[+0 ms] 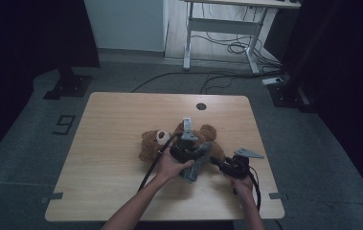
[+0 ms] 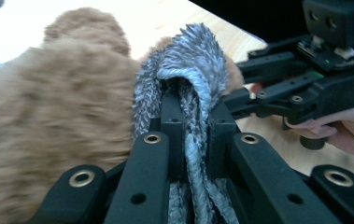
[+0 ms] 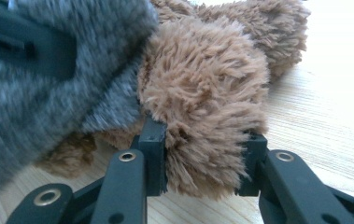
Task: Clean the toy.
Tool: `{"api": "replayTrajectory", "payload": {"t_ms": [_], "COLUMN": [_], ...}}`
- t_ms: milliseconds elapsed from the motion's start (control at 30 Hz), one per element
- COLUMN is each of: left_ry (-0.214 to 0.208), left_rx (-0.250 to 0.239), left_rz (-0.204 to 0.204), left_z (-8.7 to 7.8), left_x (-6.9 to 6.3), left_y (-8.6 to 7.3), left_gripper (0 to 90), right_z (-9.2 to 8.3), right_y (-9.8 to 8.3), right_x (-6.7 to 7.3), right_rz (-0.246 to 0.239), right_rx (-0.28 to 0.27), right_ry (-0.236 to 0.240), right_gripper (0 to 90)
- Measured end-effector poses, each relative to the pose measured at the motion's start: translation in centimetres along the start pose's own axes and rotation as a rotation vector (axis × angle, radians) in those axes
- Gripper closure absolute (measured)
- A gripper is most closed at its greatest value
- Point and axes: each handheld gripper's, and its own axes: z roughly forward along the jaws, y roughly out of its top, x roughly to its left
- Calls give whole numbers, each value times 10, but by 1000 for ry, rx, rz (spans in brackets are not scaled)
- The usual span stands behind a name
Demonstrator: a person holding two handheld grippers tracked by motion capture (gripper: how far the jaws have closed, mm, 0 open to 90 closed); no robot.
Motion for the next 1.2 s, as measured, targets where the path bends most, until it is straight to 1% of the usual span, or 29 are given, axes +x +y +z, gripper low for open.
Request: {"api": "replayTrajectory", "payload": {"t_ms": [100, 167, 267, 367, 400, 433, 467, 500, 567, 600, 633, 667, 700, 767, 833, 900, 933, 967, 1067, 1100, 1133, 1167, 1200], "left_ry": [-11, 1, 8, 22, 21, 21, 6, 6, -1, 5, 5, 14, 26, 21, 31, 37, 37, 43, 63, 63, 61, 53, 58], "left_rx": [12, 16, 10, -1, -5, -5, -12, -12, -17, -14, -14, -11, -8, -11, -9, -13, -13, -15, -11, -11, -14, -23, -28], "left_rz": [22, 39, 29, 21, 13, 13, -19, -19, -47, -61, -61, -63, -76, -95, -99, -116, -116, -136, -155, -155, -163, -179, -178], "left_z": [7, 9, 7, 0, -7, -7, -13, -13, -19, -25, -25, -28, -34, -39, -45, -50, -50, -56, -66, -66, -70, -77, -80], "left_x": [-8, -10, -7, -2, 2, 2, 10, 10, 19, 25, 25, 27, 33, 38, 42, 47, 47, 53, 62, 62, 66, 69, 69], "left_y": [1, 0, -2, -7, -12, -12, -18, -18, -24, -30, -30, -32, -38, -43, -49, -54, -54, -60, -69, -69, -72, -77, -77], "left_gripper": [805, 804, 805, 805, 805, 804, 804, 803, 803, 802, 802, 802, 801, 799, 799, 798, 798, 798, 798, 799, 799, 801, 801], "right_z": [0, 0, 0, -1, -1, -1, -1, -1, -1, -1, -1, -1, -2, -2, -2, -2, -2, -2, -2, -3, -3, -3, -3], "right_y": [0, 0, 0, 0, 0, 0, 0, 0, 0, 0, 0, 0, 1, 1, 1, 1, 1, 1, 0, 0, 0, 0, 0], "right_x": [1, 1, 0, 0, -1, -1, -2, -2, -2, -2, -2, -2, -2, -3, -3, -4, -4, -4, -5, -5, -5, -5, -5], "right_rz": [-4, -8, -14, -22, -22, -22, -20, -20, -16, -15, -15, -15, -14, -16, -19, -19, -19, -21, -19, -18, -18, -19, -19], "right_rx": [0, 0, 4, 7, 6, 6, 2, 2, -1, -4, -4, -3, -2, -6, -4, -2, -2, 0, 3, 3, 3, 3, 3], "right_ry": [-2, -5, -10, -12, -4, -4, 5, 5, 7, 8, 8, 9, 11, 15, 18, 21, 21, 24, 27, 27, 27, 29, 29], "right_gripper": [642, 642, 643, 642, 642, 642, 641, 641, 641, 641, 641, 640, 640, 638, 638, 636, 636, 636, 635, 635, 635, 634, 633]}}
